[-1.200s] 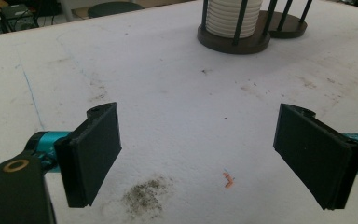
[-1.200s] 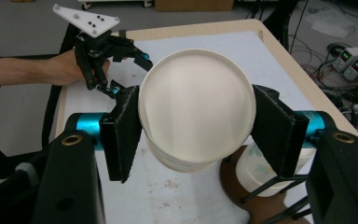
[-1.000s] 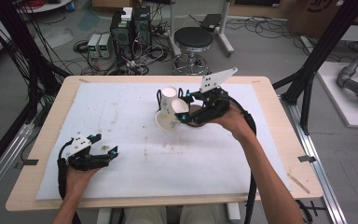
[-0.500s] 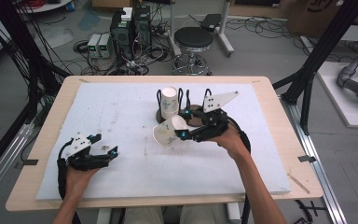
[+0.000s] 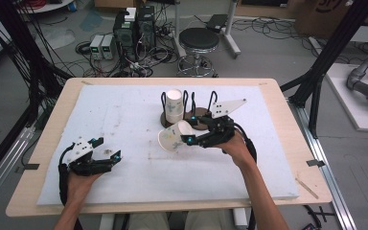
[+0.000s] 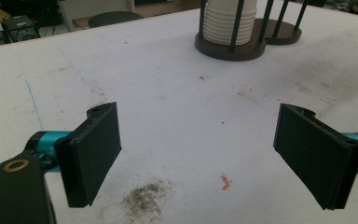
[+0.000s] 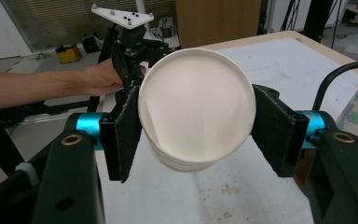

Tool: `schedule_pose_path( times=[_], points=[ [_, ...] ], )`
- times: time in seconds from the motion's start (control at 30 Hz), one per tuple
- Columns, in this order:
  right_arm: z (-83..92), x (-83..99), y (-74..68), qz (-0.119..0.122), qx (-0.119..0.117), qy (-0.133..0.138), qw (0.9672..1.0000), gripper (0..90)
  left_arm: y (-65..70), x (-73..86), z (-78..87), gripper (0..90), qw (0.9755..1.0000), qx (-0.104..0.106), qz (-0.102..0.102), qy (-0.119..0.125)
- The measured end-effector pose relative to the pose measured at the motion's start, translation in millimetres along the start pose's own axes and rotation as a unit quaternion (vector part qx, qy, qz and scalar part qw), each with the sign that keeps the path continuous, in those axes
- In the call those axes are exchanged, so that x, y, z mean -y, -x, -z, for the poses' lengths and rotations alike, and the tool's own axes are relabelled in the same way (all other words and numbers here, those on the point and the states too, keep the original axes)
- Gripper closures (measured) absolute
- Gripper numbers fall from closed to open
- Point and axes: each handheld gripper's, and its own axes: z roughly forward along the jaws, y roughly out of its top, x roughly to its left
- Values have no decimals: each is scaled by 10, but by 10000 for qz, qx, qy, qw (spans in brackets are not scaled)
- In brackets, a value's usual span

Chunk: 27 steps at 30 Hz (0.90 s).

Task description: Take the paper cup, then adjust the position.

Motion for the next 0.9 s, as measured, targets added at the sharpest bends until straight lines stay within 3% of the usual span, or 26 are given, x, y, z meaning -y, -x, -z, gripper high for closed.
schedule_pose_path(
  times=[0.33, 0.47, 0.5, 0.57, 0.63, 0.8, 0.9],
  points=[
    [1, 16, 48, -10, 21, -24, 10000, 376, -23, -1, 13, 146, 10000, 68, 61, 35],
    [5, 16, 59, -13, 32, -39, 10000, 375, -51, -47, 48, 147, 9997, 197, 140, 8],
    [9, 17, 62, -17, 27, -35, 10000, 376, -68, -119, 94, 147, 9993, 327, 101, 151],
    [14, 17, 65, -21, 22, -27, 10000, 376, -76, -170, 119, 147, 9990, 380, 96, 227],
    [33, 15, 76, -11, 32, -27, 10000, 375, -108, -373, 193, 146, 9981, 479, -37, 393],
    [53, -12, 93, 20, 33, 24, 10000, 375, -164, -746, 285, 146, 9952, 743, -287, 564],
    [55, -32, 90, 50, 12, 34, 10000, 375, -181, -859, 293, 146, 9934, 910, -357, 593]
  ],
)
